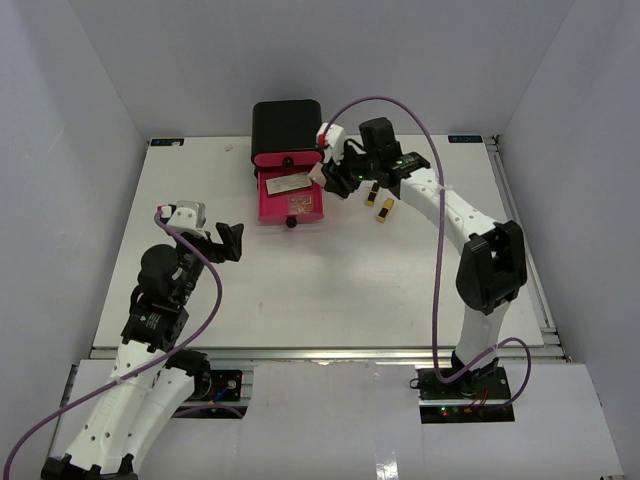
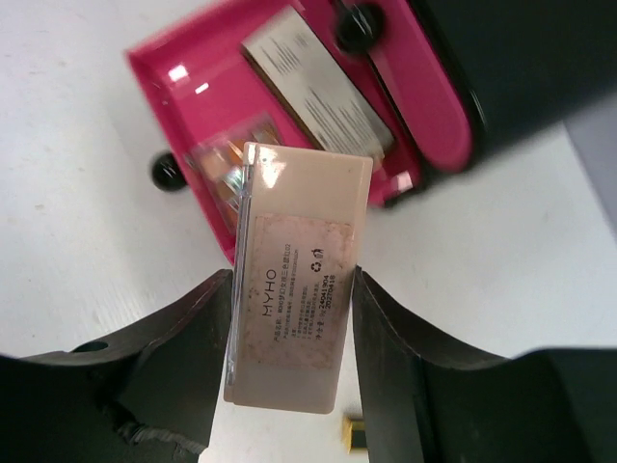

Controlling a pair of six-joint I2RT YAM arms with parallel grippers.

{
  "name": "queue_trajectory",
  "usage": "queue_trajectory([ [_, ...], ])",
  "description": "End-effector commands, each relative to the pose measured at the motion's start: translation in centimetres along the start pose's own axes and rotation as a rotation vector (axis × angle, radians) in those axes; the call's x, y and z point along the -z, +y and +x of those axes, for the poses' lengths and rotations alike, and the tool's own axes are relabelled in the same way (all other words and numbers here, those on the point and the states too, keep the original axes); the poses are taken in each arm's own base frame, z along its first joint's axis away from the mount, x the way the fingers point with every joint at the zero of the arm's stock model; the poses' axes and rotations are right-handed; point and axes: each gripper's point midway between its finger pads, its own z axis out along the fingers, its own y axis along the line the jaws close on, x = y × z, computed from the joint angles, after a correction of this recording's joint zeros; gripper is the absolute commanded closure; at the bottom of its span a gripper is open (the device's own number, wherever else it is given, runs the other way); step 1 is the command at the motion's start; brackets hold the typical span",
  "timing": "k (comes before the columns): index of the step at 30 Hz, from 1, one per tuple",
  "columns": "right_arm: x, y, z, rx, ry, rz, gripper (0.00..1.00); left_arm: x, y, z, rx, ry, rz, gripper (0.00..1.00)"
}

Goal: Organize the makeup

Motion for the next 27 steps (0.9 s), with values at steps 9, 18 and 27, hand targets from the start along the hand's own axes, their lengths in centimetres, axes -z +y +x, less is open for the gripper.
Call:
queue_trajectory([
  [9,-7.4,5.2,-4.0,0.632,0.081,-0.137,0.87,0.1,0.2,-0.4,-0.001,-0.018,-0.004,0.02],
  [18,-11.2,3.3,-2.2,0.707,0.132,-0.084,0.85,0.2,0.0,-0.6,0.001,-0.023,0.007,0.02],
  [27,-13.0,2.3,-1.0,0.688,0.15,-0.041,0.6,0.3,-0.2,-0.6,0.002,-0.027,0.018,0.02],
])
